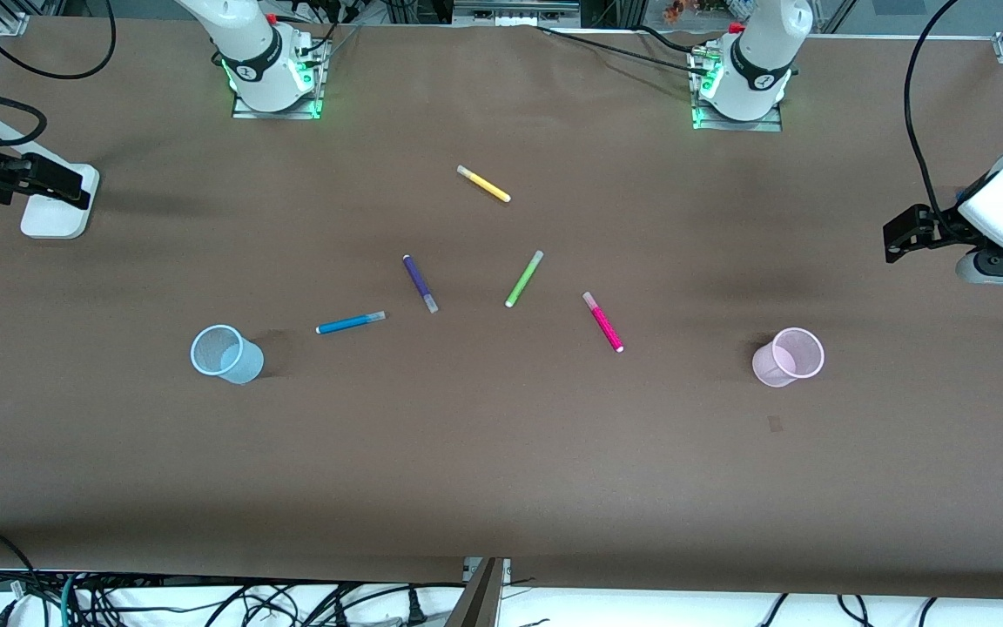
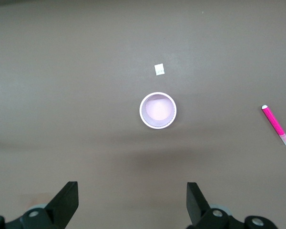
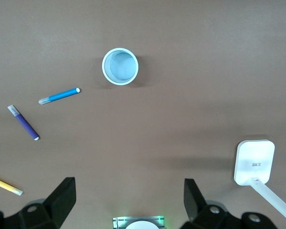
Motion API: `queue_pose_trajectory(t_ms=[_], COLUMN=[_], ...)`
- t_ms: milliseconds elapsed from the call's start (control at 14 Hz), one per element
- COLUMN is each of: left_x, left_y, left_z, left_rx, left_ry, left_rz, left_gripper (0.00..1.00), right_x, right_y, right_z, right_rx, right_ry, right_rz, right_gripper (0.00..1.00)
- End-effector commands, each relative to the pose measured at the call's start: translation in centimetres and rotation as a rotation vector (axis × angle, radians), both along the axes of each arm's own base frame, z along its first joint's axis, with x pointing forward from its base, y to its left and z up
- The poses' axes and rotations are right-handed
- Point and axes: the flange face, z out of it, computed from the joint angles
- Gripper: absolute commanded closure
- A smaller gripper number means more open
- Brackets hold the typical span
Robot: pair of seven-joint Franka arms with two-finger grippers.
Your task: Place pink and blue markers in matching cups
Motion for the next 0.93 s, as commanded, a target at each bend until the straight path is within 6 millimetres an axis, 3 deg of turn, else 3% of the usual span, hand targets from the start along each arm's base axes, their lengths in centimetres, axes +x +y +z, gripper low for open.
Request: queue_pose_trajectory(t_ms=[0, 857], left_x=[-0.56, -0.4], left_y=[0.2, 0.18], left_z=[0.31, 0.08], left_rx=[0.008, 0.007], left_ry=[-0.004, -0.004], left_rz=[-0.021, -0.021], left_gripper=[0.0, 0.0], right_x=[0.18, 0.25], right_y=[-0.28, 0.3], right_z=[0.48, 0.4], right_rx=[0.012, 0.018], right_ry=[-0.009, -0.009], right_rz=[-0.011, -0.011], right_gripper=[0.0, 0.0])
